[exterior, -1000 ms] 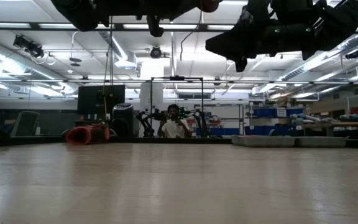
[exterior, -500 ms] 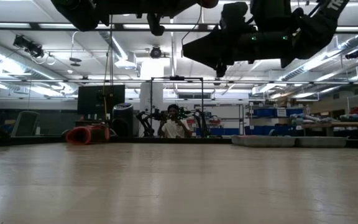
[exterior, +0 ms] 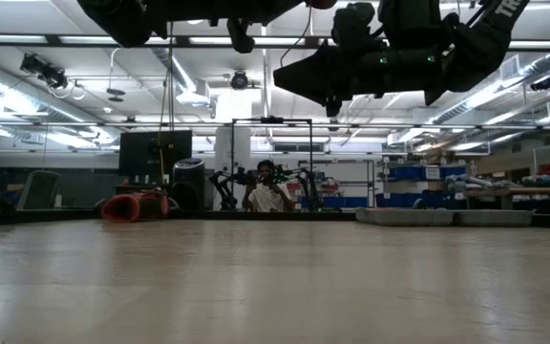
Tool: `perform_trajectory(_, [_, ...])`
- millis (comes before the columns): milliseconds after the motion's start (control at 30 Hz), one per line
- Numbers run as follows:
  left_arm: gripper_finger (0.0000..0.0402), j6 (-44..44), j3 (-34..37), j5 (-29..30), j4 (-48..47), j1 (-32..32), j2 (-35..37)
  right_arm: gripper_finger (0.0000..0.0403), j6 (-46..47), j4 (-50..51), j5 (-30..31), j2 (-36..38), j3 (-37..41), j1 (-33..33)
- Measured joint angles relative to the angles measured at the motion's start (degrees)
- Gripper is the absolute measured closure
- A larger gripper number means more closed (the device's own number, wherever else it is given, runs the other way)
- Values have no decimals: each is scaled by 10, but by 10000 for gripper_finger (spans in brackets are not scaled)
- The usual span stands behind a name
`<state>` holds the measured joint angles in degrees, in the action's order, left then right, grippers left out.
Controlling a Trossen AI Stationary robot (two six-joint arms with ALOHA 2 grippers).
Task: Coil cords
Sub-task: Coil the red wire on the black spool
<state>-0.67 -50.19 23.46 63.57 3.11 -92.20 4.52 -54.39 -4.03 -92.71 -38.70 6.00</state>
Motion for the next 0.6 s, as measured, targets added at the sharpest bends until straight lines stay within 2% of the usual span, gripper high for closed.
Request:
perform_trajectory(200, [402, 0, 0, 0, 0, 0, 0, 392, -4, 3, 3, 0, 0, 0])
perform_trajectory(400, [402, 4, 0, 0, -3, 0, 0, 399, -6, 38, 3, 9, 4, 0])
perform_trajectory(600, [402, 18, 0, 23, -37, 0, 3, 401, -34, 120, 29, 65, 18, 1])
